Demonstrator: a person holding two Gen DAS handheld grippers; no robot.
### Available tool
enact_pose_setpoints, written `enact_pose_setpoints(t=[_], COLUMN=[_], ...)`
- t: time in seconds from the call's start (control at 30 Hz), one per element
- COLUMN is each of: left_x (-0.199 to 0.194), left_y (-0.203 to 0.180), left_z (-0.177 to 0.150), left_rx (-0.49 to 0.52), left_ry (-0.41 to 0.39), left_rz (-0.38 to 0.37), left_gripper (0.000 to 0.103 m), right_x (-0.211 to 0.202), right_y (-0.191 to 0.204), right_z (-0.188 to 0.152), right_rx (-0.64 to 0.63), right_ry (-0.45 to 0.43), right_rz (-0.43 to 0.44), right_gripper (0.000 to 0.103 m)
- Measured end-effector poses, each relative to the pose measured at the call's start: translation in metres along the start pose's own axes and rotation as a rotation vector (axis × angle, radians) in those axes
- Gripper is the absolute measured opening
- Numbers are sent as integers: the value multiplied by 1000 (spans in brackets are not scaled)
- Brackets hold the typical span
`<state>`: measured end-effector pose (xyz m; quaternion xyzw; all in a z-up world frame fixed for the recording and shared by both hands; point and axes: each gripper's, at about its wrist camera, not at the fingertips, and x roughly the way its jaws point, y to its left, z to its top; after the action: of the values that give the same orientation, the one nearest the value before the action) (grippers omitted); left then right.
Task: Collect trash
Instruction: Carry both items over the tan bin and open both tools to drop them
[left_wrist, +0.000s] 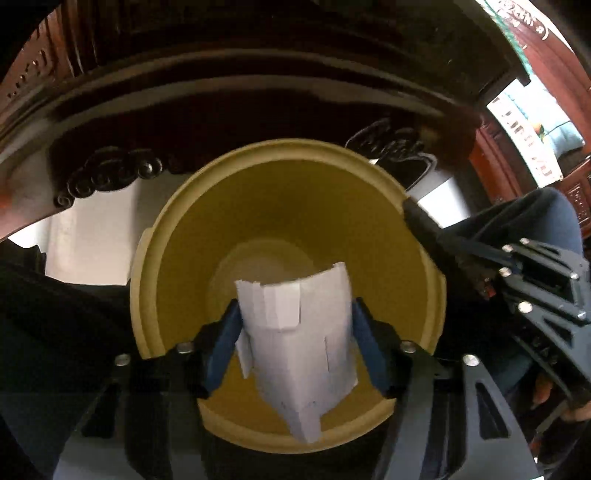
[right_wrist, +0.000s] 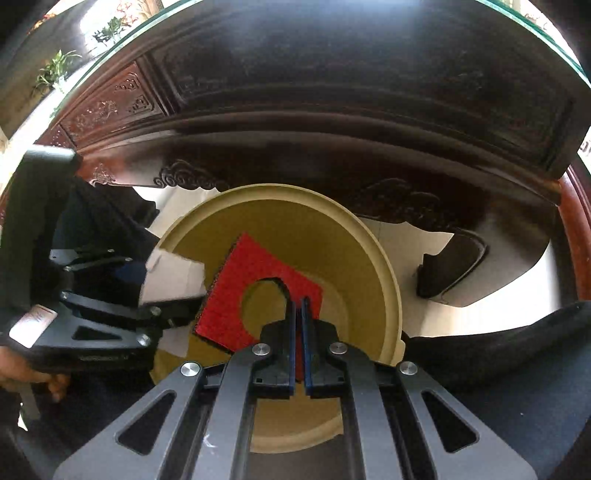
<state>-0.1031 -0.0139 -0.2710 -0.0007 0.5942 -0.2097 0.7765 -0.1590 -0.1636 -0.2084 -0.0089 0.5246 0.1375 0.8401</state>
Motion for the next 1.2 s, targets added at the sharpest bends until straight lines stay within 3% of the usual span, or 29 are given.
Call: enact_pose_setpoints(t=[0.07, 0.27, 0.43, 0.53, 0.57, 1.07, 1.2], left_x=[4, 0, 0, -1, -1, -8, -25], left_y=[-1, 3, 0, 1, 1, 4, 3], left_z=[1, 2, 2, 2, 2, 3, 12], left_rx=[-2, 5, 5, 6, 10, 11, 7], left_ry=[8, 7, 7, 8, 9, -11, -61], left_rz=[1, -3, 10, 16, 15, 28, 29], left_gripper=[75, 85, 86, 86, 86, 86, 86], right_x=[0, 6, 10, 9, 9, 2, -9], right_y=[-2, -3, -1, 3, 4, 0, 0], right_z=[0, 2, 3, 4, 4, 6, 12], right_rx=[1, -1, -1, -15, -22, -5, -3], right_ry=[1, 10, 17, 9, 5, -6, -48], right_rz=[1, -1, 6, 7, 0, 9, 30], right_gripper=[4, 4, 5, 26, 27, 27, 27])
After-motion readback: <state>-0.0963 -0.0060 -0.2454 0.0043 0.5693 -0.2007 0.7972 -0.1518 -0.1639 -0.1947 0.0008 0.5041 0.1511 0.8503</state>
